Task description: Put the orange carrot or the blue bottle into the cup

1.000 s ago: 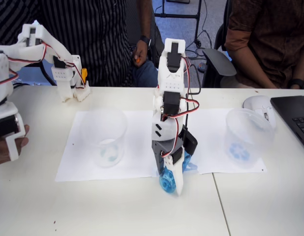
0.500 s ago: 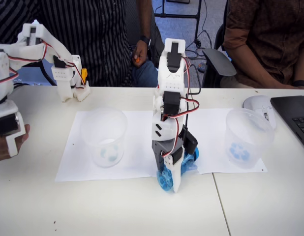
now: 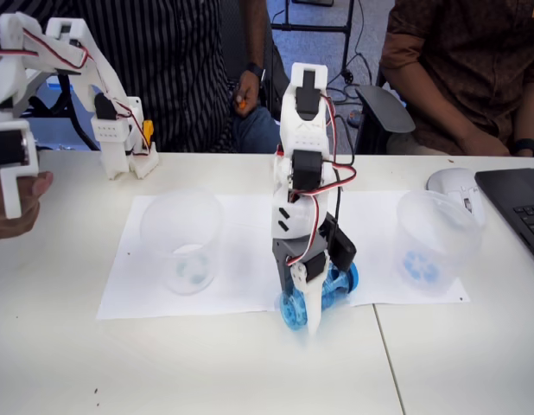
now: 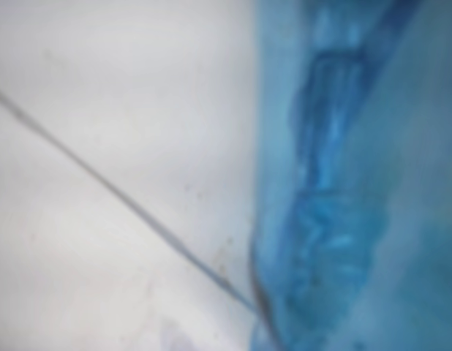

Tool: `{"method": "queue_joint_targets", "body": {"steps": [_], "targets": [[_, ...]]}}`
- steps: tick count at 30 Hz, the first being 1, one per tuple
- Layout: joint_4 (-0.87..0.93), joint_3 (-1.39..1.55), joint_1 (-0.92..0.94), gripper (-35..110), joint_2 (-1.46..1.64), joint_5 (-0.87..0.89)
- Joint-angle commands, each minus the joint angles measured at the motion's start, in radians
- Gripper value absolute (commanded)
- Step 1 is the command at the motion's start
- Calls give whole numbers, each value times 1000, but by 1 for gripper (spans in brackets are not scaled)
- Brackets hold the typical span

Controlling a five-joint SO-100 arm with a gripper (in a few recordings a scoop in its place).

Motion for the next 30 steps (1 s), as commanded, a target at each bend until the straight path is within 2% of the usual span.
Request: {"method": "queue_joint_targets", "body": {"steps": [1, 9, 24, 30], "targets": [[61, -71, -3, 24, 244, -8], [164, -81, -58, 24, 360, 28], [179, -81, -135, 24, 617, 72], [179, -78, -233, 24, 669, 129]]}}
